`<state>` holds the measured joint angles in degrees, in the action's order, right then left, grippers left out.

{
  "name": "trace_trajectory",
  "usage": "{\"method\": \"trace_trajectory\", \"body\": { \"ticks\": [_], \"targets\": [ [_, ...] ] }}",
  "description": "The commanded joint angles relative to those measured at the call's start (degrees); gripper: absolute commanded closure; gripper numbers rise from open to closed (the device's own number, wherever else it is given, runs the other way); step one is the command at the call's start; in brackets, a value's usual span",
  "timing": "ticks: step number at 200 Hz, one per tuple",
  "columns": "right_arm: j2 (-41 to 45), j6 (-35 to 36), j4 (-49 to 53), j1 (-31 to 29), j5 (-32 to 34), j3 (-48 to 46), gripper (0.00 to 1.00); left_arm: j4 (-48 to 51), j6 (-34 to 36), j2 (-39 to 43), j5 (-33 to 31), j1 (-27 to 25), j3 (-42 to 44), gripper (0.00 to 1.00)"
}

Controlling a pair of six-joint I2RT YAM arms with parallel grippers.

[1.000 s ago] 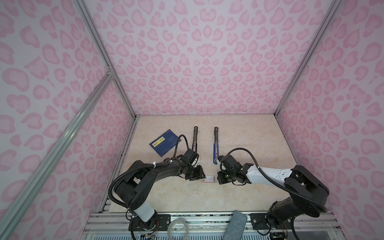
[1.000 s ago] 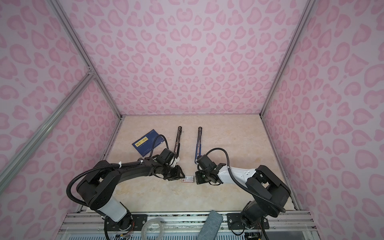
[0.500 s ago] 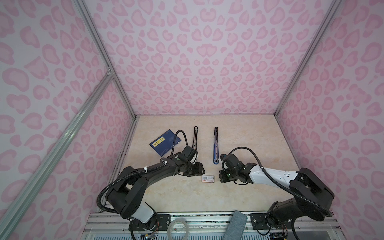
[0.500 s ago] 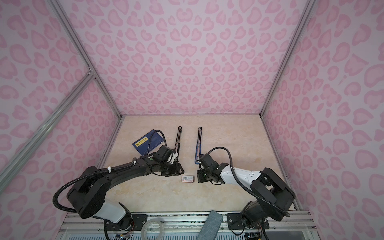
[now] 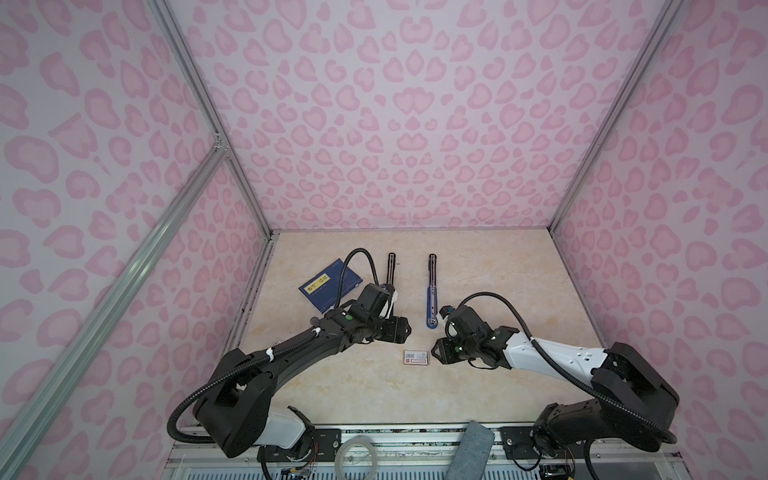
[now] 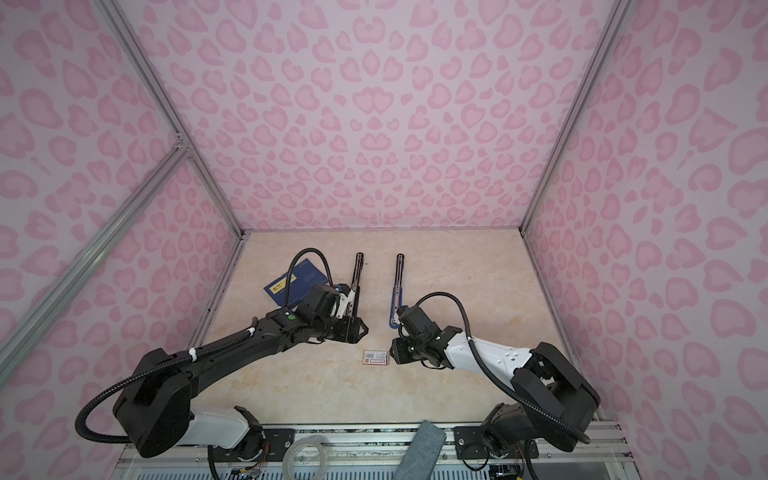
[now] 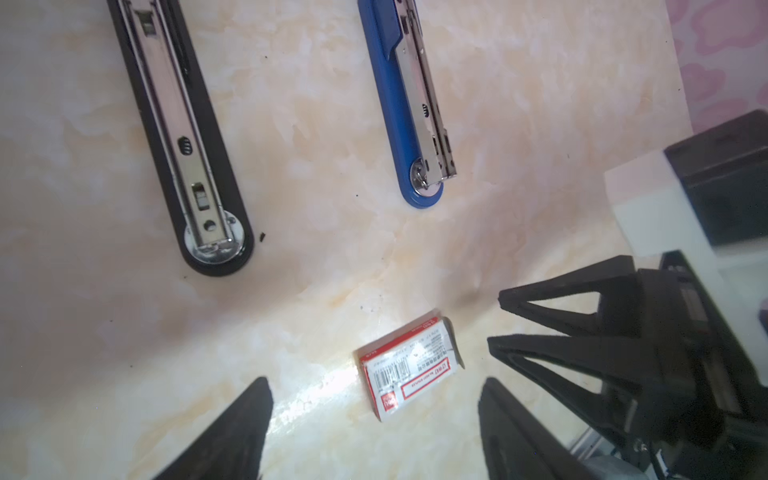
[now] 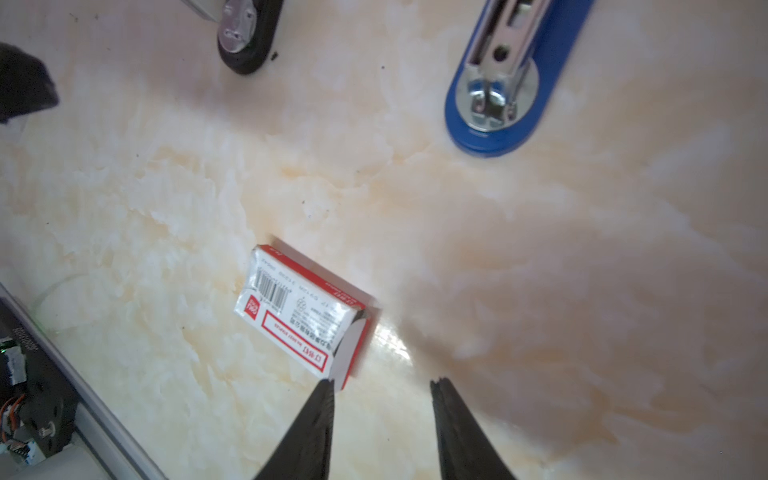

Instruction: Load the staples into the stapler

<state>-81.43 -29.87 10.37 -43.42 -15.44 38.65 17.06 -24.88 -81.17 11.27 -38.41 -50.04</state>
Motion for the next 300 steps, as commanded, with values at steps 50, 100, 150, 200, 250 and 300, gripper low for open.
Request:
{"method": "trace_trajectory", "body": {
  "ticks": [50, 100, 150, 200, 250, 300],
  "targets": [
    [-5.96, -0.79, -2.03, -2.72, 0.24, 1.85, 0.6, 0.29, 3.59, 0.55, -3.41, 0.01, -0.07, 0.19],
    [-6.74, -0.97, -1.1, -2.02, 1.67, 2.03, 0.8, 0.27, 4.99, -0.62, -1.85, 0.01, -0.17, 0.2],
    [-7.41, -0.09, -0.53, -1.84, 1.31, 2.75, 0.98, -0.62, 6.11, -1.01, 0.62, 0.03, -0.17, 0.2],
    [-6.65, 1.19, 0.35, -0.7, 0.8, 2.51, 1.0, -3.95, 9.57, -0.29, 3.4, -0.41, 2.37, 0.19],
    [-2.83, 4.05, 0.12, 3.91, -4.1, -1.45, 1.0, -12.73, 20.31, 3.42, 4.57, -5.0, 8.87, 0.18],
    [-0.51, 5.26, 0.02, 6.77, -5.65, -3.97, 1.0, -13.77, 34.05, -0.44, 8.88, -7.06, 8.52, 0.19]
  ]
}}
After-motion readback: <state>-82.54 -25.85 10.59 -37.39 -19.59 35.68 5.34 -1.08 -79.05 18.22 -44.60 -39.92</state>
